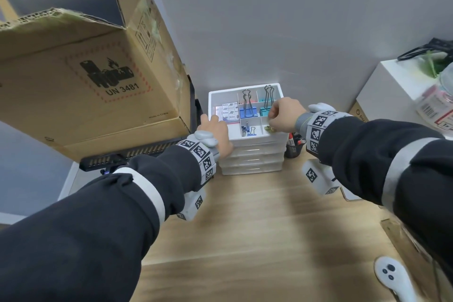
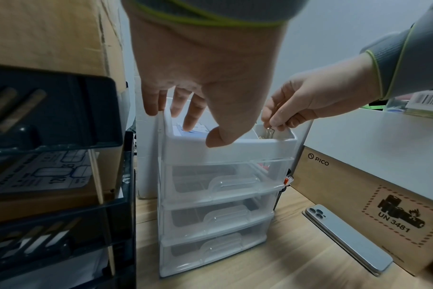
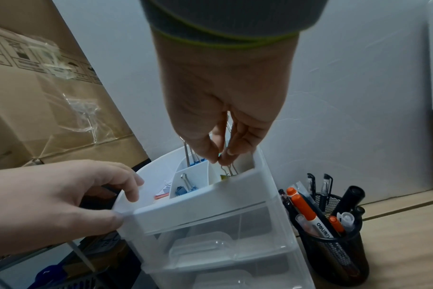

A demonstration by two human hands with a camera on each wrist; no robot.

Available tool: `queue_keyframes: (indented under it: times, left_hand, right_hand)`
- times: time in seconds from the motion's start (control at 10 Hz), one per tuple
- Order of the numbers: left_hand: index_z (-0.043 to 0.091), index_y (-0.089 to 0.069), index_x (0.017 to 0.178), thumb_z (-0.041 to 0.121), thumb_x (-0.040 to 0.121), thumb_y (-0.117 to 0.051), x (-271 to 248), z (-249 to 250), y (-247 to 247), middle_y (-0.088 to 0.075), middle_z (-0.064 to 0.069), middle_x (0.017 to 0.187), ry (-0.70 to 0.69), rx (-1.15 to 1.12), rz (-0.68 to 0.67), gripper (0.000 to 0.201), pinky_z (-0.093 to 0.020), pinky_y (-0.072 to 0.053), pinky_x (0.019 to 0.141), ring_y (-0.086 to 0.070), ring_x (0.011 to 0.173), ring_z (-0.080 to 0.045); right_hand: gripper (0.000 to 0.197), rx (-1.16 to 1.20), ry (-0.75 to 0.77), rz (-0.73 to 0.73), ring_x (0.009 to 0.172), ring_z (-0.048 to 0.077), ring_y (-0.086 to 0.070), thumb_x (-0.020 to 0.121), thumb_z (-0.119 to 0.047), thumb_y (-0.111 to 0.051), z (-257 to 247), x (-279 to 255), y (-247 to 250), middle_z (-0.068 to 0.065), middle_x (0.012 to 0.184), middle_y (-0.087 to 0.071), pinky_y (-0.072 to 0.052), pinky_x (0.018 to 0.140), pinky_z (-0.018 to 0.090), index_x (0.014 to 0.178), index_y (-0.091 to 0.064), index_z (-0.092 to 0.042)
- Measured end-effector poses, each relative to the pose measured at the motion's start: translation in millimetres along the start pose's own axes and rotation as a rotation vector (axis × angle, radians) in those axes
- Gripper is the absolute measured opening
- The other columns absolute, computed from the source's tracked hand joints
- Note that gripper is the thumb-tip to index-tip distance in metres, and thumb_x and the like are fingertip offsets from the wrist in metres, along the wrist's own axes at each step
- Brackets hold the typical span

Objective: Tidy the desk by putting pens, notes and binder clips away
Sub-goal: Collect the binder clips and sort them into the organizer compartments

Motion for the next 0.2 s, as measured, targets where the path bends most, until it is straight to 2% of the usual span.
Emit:
queue_keyframes:
  times: [0.1, 0.2]
  left_hand:
    - [0.016, -0.054, 0.112, 0.032, 0.086, -0.055, -3.2, 0.1, -4.4, -0.051, -0.005, 0.116, 0.007, -0.004, 0.010, 0.030, -0.033, -0.038, 0.075, -0.041, 0.108, -0.025]
    - [0.016, -0.054, 0.116, 0.035, 0.085, -0.055, -5.8, 0.6, -4.6, -0.054, -0.006, 0.118, -0.028, -0.024, 0.079, 0.037, -0.033, -0.040, 0.080, -0.044, 0.110, -0.025]
  right_hand:
    - [0.023, 0.024, 0.029, -0.034, 0.089, 0.019, -0.061, 0.085, -0.002, -0.057, 3.8, -0.9, -0.2, 0.005, 0.102, -0.069, -0.049, 0.077, 0.026, 0.103, -0.070, -0.006]
    - [0.023, 0.051, 0.046, -0.025, 0.093, 0.020, -0.061, 0.086, -0.003, -0.058, 4.9, -5.2, -2.0, 0.001, 0.101, -0.064, -0.047, 0.082, 0.025, 0.106, -0.068, -0.009]
Point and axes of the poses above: each hand's wrist, its own x-axis towards the middle knuckle, its own y-axis out of the back of the hand, z = x × y, the point moved 3 cm from there along x, towards the middle knuckle
